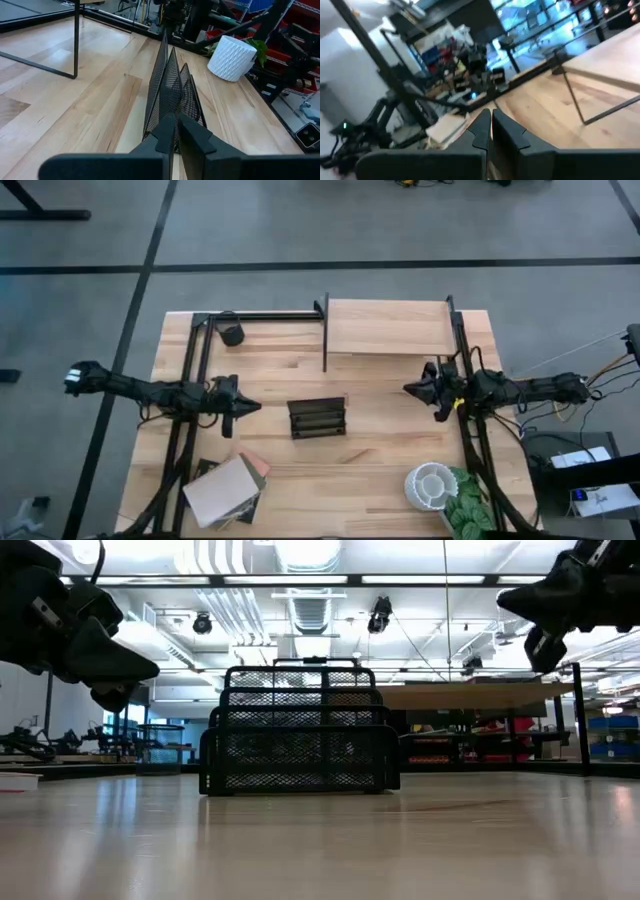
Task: Stock shelves
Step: Put the white pen organizer onto the shelf
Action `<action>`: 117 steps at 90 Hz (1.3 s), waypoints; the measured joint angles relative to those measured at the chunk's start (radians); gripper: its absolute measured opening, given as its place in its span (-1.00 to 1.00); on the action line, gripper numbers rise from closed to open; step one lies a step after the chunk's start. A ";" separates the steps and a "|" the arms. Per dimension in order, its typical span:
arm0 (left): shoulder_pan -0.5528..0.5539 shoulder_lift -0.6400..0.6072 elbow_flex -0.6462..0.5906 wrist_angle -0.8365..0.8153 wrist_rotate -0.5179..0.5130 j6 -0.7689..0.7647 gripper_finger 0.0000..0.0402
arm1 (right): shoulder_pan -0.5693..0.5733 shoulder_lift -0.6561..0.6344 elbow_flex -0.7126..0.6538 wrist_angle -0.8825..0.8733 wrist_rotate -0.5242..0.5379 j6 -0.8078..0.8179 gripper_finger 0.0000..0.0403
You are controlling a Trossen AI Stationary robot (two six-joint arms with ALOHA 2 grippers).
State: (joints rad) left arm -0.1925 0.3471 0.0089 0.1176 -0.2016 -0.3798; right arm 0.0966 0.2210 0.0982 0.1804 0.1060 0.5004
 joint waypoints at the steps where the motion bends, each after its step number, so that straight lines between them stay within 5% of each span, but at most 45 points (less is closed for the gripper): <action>1: 0.000 0.000 0.000 0.000 0.000 0.000 -0.97 | 0.002 0.011 0.005 0.000 -0.003 0.000 -1.00; 38: 0.000 0.000 0.000 0.003 0.000 0.000 -0.97 | 0.026 0.345 0.215 -0.111 -0.120 -0.057 -1.00; 67: 0.000 0.000 0.000 0.002 0.000 0.000 -0.97 | 0.026 0.559 0.495 -0.534 -0.163 -0.231 -1.00; 90: 0.000 0.000 0.000 0.002 0.000 0.000 -0.97 | 0.026 0.673 0.659 -0.891 -0.167 -0.265 -1.00; 117: 0.000 0.000 0.000 0.000 0.000 0.000 -0.97 | 0.040 0.724 0.705 -0.941 -0.350 -0.184 -0.76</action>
State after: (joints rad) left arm -0.1925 0.3473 0.0088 0.1175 -0.2012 -0.3800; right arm 0.1362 0.9455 0.8031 -0.7604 -0.2436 0.3164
